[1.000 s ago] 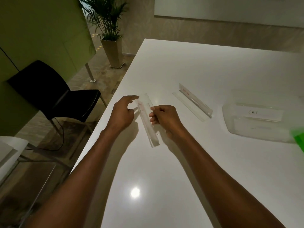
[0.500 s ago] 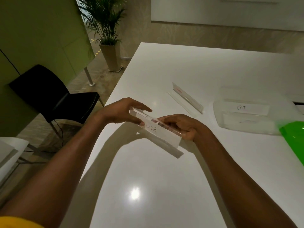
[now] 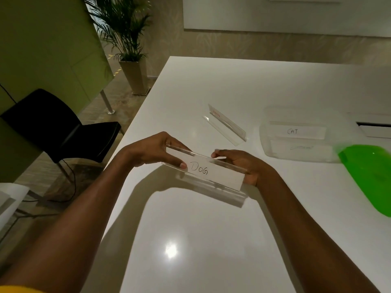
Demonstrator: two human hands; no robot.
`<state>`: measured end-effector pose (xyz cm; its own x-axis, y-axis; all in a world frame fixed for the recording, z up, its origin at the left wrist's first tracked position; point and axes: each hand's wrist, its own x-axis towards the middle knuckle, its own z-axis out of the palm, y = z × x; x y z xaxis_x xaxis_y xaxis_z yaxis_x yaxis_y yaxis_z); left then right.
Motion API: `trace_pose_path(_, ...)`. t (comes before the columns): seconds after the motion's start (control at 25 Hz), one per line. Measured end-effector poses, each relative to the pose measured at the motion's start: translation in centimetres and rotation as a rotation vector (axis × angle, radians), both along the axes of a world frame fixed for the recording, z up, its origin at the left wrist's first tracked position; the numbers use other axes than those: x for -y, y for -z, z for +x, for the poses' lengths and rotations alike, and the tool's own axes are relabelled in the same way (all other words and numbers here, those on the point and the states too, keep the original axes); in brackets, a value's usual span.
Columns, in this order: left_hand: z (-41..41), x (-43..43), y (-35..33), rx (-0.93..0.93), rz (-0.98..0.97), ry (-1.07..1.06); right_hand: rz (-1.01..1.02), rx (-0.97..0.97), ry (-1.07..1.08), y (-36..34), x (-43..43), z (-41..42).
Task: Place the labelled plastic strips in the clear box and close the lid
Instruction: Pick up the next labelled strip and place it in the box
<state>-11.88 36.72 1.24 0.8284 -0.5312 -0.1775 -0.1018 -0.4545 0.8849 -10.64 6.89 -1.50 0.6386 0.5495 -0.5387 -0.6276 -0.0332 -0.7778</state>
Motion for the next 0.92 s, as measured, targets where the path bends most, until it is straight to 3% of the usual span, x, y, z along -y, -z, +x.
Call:
trace_pose_path(0.2,-0.2,1.1,0.6,0.032,-0.138,-0.113,0.13,0.251,0.336,-0.1,4.3,-0.9)
trace_pose_path(0.32,0.3,3.4,0.7,0.04,-0.194,-0.159,0.151,0.466,0.415,0.1,6.5,-2.0)
trace_pose_path(0.52,2.0,9.1,0.1,0.071,-0.18,-0.103,-0.123,0.796,0.39,-0.9,10.9,-3.4)
trace_pose_path(0.8,4.2,16.8,-1.1,0.111,-0.108,-0.039,-0.346,0.956,0.405,-2.2,18.9,-2.6)
trace_pose_path(0.92,5.3,19.9,-2.1,0.223,-0.022,-0.06,-0.432,1.037,0.392,-2.6,22.0,-1.2)
